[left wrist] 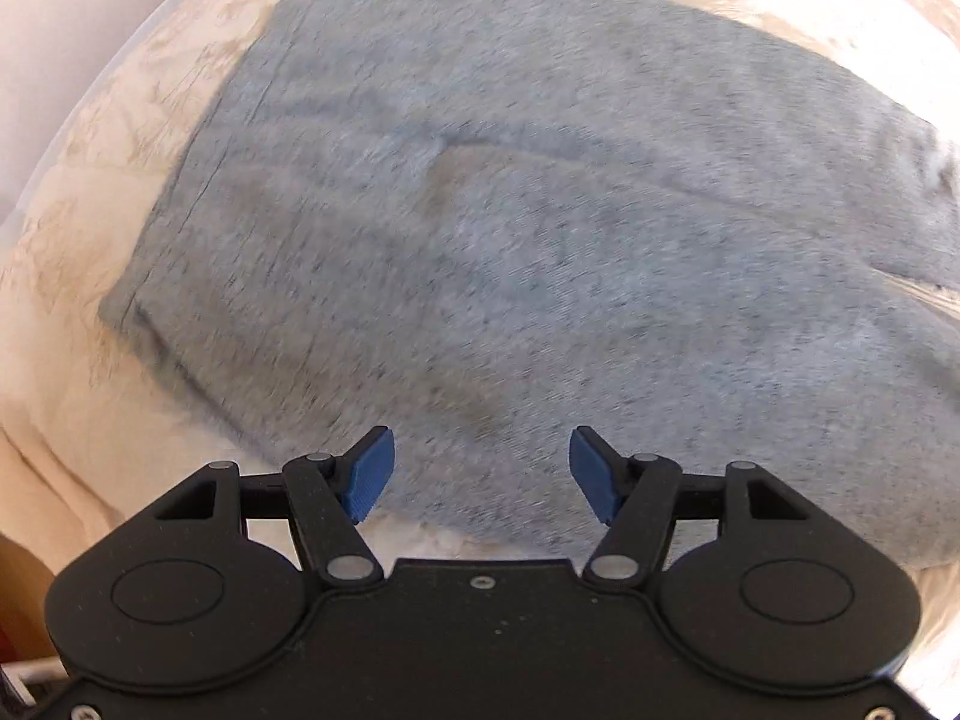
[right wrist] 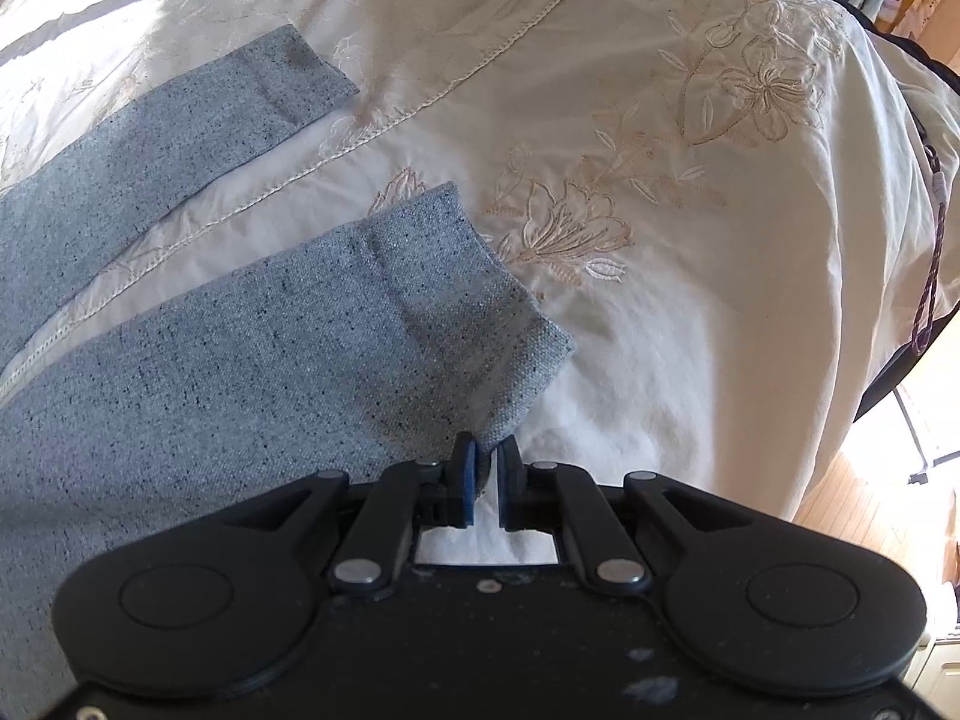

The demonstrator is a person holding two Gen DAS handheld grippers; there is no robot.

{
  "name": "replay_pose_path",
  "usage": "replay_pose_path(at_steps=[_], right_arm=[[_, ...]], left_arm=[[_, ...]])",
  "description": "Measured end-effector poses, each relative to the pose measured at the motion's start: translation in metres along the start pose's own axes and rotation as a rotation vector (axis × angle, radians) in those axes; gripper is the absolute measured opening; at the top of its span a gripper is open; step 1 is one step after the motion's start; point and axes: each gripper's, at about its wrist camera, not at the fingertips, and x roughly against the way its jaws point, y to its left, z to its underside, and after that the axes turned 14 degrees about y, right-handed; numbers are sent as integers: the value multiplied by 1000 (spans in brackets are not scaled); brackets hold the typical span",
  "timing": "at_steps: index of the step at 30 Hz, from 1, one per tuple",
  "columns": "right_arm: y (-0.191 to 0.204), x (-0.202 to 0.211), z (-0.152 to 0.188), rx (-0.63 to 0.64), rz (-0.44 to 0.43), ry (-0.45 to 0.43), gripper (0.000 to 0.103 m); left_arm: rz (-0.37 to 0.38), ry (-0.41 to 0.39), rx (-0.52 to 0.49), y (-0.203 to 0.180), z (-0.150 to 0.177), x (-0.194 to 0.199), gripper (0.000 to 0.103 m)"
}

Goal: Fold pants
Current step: 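Grasp the waistband with the left gripper while the right gripper holds the cuff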

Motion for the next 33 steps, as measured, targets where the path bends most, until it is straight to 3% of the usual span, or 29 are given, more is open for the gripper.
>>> replay_pose_path(at_steps=[7, 13, 16, 21, 29, 31, 33], right_arm=[[0, -8, -1, 23, -10, 25, 6], [6, -15, -1, 51, -4, 39, 6], [4, -15, 0, 40, -16, 42, 6], [2, -20, -1, 28, -36, 54, 6], [5, -25, -8, 40, -52, 54, 6], [3, -22, -10, 30, -73, 49, 6], [-1, -19, -14, 20, -105, 35, 6]], left_arm=[[-25, 5, 174, 59, 18, -21, 70], [33, 21, 203, 72, 17, -40, 75], [71, -16, 223, 76, 23, -33, 73], [82, -40, 175, 73, 30, -37, 74], [164, -20, 325, 73, -5, -59, 93], [153, -18, 349, 69, -15, -58, 87], [134, -30, 375, 66, -24, -49, 63]])
